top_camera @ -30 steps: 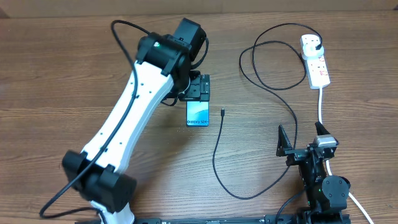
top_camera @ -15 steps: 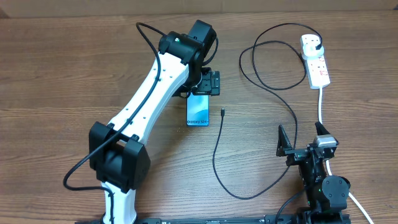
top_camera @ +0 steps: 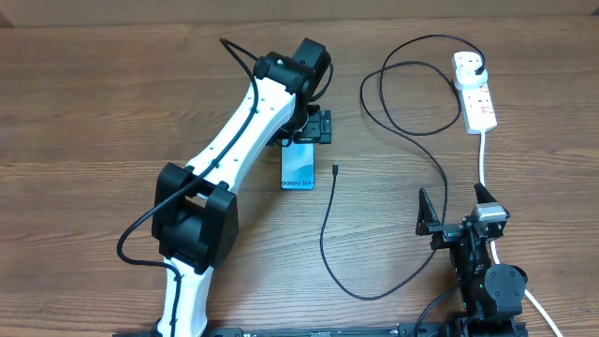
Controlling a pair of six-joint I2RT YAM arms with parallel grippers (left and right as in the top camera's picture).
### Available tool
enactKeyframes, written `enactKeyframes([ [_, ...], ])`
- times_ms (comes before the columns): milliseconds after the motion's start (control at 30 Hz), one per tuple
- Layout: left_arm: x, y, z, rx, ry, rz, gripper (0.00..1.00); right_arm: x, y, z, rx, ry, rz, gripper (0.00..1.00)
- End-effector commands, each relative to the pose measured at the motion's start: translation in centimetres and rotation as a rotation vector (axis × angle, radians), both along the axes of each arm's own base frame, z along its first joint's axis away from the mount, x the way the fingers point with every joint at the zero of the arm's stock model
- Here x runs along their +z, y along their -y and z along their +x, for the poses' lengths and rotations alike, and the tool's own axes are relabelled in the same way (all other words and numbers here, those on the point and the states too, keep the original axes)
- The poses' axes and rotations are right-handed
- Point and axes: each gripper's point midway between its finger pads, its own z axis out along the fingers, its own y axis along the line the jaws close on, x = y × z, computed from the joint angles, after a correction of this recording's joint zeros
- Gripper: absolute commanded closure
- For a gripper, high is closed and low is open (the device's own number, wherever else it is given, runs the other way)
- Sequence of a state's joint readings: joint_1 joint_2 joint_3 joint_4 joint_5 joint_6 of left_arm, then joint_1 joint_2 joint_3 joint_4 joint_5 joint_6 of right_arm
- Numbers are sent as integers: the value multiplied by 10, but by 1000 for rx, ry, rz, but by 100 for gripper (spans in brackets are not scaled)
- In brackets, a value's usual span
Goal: Plug charger to phone and switch on socket
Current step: 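Lower the open left gripper down onto the phone's top edge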
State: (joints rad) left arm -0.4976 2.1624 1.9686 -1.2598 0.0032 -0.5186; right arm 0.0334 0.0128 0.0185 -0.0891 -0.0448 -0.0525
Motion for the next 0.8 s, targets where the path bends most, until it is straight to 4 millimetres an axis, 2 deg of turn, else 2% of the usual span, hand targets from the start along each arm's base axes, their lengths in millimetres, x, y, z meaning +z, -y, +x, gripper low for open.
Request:
enactKeyframes([
  [0,0,5,9,12,24,-12,0,-1,1,0,-2,7,-1,0],
  [233,1,5,12,96,23,-36,0,-1,1,0,-2,7,-1,0],
  [467,-2,6,10,93,21,-30,0,-1,1,0,-2,7,-1,0],
  [767,-3,4,20,105,54,-30,0,-1,1,0,-2,7,-1,0],
])
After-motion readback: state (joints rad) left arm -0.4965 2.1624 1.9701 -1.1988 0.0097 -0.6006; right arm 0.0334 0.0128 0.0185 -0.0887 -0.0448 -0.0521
